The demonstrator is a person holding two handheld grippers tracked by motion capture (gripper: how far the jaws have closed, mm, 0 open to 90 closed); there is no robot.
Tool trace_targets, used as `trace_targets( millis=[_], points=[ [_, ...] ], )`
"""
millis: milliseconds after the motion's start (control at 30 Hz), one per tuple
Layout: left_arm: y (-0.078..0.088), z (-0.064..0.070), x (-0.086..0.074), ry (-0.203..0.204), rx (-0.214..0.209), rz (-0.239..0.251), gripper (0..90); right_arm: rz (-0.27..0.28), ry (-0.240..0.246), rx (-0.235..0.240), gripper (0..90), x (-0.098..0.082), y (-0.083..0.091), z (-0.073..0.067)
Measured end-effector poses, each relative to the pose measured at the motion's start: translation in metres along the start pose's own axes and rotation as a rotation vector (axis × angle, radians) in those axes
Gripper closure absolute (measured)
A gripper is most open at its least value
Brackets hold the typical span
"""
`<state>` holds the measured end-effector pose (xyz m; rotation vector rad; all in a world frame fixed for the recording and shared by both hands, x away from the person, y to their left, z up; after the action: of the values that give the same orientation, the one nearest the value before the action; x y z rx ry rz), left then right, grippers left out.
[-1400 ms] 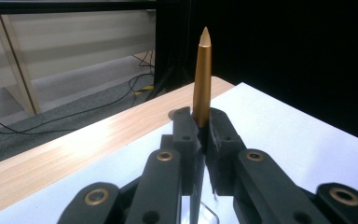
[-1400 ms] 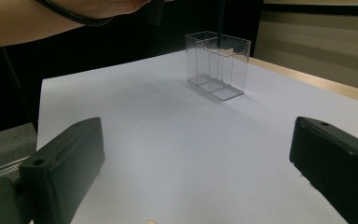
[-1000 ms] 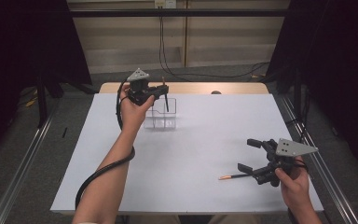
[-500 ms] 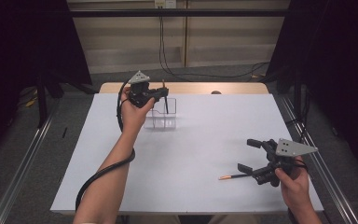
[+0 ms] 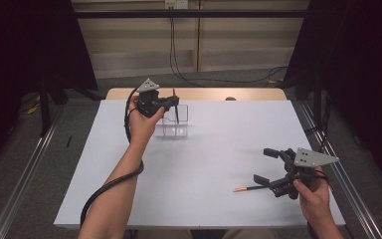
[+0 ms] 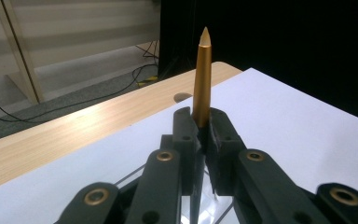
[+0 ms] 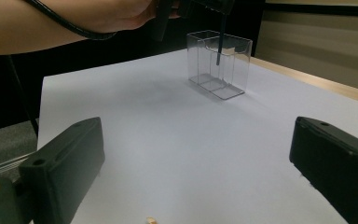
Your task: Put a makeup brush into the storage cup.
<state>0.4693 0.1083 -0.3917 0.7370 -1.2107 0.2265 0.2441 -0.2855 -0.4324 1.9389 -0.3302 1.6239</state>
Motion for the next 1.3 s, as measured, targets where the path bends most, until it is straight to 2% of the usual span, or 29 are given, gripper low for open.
trace_targets(
  millis=[500,567,633,700,767,800,933,1033,1100,1133,1200,1233,1300],
  points=[
    [-0.004,0.001,-0.006,0.013,-0.015,-0.008,83.2,0.002,-0.002,-0.004,2.7,0.000,0.000,0.001],
    [-0.004,0.002,-0.006,0.029,-0.037,0.003,82.2,0.001,-0.001,-0.003,2.7,0.000,0.000,0.001],
    [-0.004,0.002,-0.005,0.049,-0.070,0.018,66.0,0.002,-0.001,-0.002,2.7,0.000,0.000,0.000],
    [-0.003,0.004,-0.003,0.037,-0.058,0.015,55.6,0.004,0.001,-0.002,2.7,0.000,0.000,0.000],
    [-0.002,0.004,-0.002,0.052,-0.059,0.031,40.5,0.004,0.001,-0.003,2.7,0.000,0.000,0.000],
    [-0.002,0.004,-0.002,0.047,-0.051,0.034,40.5,0.004,0.001,-0.003,2.7,0.000,0.000,0.000],
    [0.002,0.002,-0.001,0.049,-0.050,0.040,29.0,0.003,0.004,0.000,2.7,0.000,0.000,0.000],
    [0.005,0.002,0.000,0.054,-0.048,0.049,24.9,0.002,0.002,-0.001,2.7,0.000,0.000,0.000],
    [0.008,0.002,0.001,0.059,-0.062,0.056,22.5,0.000,0.002,-0.001,2.7,0.000,0.000,0.000],
    [0.008,0.002,0.001,0.060,-0.051,0.062,20.8,0.000,0.003,0.001,2.7,0.000,-0.001,0.000],
    [0.010,0.001,0.000,0.063,-0.060,0.067,17.6,-0.001,0.003,0.000,2.7,0.001,-0.001,0.000],
    [0.011,0.001,0.000,0.061,-0.048,0.072,16.6,-0.001,0.003,0.001,2.7,0.001,-0.001,-0.001],
    [0.014,0.000,-0.001,0.057,-0.052,0.081,13.4,-0.001,0.003,0.000,2.7,0.000,-0.001,-0.001]
  ],
)
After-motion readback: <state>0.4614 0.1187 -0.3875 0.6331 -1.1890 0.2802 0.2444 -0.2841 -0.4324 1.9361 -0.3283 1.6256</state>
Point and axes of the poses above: each handheld gripper's, and its own axes: y roughly backward along the jaws, x roughly out of its top, z roughly to its right, the point moved 1 cm from there along -y, roughly forward along the jaws, and after that the axes turned 2 degrees about -z, right-handed, at the moved point
